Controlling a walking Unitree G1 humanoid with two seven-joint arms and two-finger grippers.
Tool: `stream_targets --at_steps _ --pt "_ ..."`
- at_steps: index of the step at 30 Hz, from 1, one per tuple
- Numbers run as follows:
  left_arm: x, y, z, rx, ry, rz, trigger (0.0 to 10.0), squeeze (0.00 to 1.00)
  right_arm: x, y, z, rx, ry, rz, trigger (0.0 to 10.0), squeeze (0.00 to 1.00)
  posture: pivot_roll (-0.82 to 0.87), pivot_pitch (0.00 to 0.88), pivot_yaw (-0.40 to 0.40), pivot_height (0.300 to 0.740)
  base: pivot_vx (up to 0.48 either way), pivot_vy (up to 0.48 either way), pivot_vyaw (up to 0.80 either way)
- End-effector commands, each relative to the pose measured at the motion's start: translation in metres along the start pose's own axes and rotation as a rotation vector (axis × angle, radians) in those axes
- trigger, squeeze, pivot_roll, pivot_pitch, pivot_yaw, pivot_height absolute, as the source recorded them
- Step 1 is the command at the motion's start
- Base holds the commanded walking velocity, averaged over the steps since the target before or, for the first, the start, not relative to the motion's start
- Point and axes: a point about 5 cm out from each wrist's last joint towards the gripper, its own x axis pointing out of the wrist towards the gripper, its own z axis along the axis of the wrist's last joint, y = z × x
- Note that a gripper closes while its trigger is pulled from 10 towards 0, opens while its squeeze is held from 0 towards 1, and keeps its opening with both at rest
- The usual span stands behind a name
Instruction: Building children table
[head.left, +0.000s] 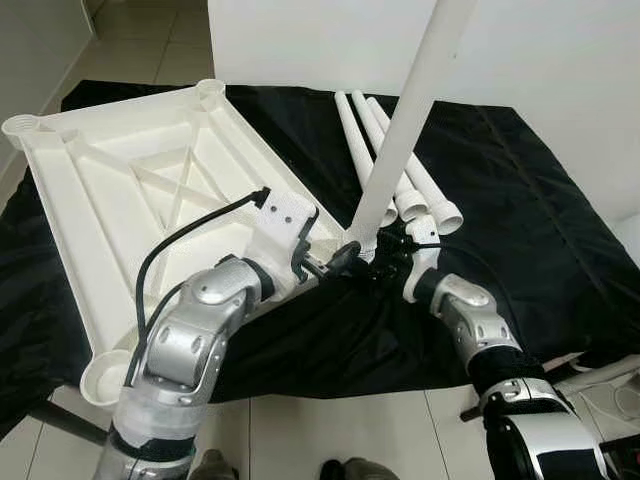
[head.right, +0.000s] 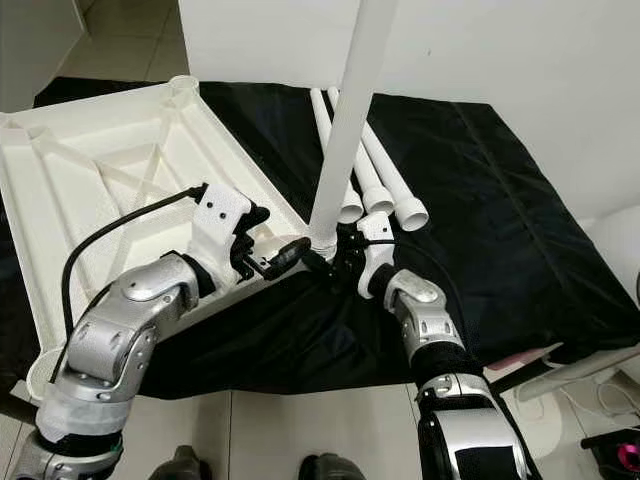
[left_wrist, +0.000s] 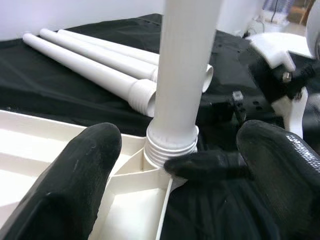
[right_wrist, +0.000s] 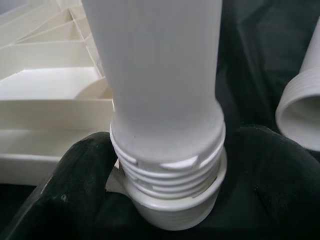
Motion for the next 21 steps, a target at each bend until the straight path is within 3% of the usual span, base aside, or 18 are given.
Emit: stream_targets --at_steps 1,2,3,13,21 --pt "-0.003 -0.011 -0.001 0.010 0.006 -0.142 10.0 0.18 -0.004 -0.001 -0.001 0.007 -0.012 -0.026 10.0 0.00 0.03 0.024 -0.092 0.740 0.000 0.000 0.00" --pt "-0.003 -0.011 -0.001 0.010 0.006 -0.142 10.0 0.18 -0.004 -0.001 -0.001 0.007 -0.012 -0.026 10.0 0.00 0.03 0.024 -0.092 0.740 0.000 0.000 0.00" --pt "-0.005 -0.016 -0.003 0.034 0.017 -0.163 10.0 0.00 -0.004 -0.001 0.004 -0.025 -0.042 -0.035 10.0 0.00 0.04 0.017 -0.090 0.740 0.000 0.000 0.00" --pt "-0.008 -0.034 -0.012 -0.007 0.069 -0.230 10.0 0.00 0.003 -0.003 0.018 -0.098 -0.091 -0.025 10.0 0.00 0.04 0.009 -0.084 0.740 0.000 0.000 0.00" --pt "-0.002 -0.036 -0.019 0.010 0.107 -0.182 10.0 0.00 0.012 -0.006 0.025 -0.129 -0.083 -0.023 10.0 0.00 0.05 0.011 -0.088 0.740 0.000 0.000 0.00"
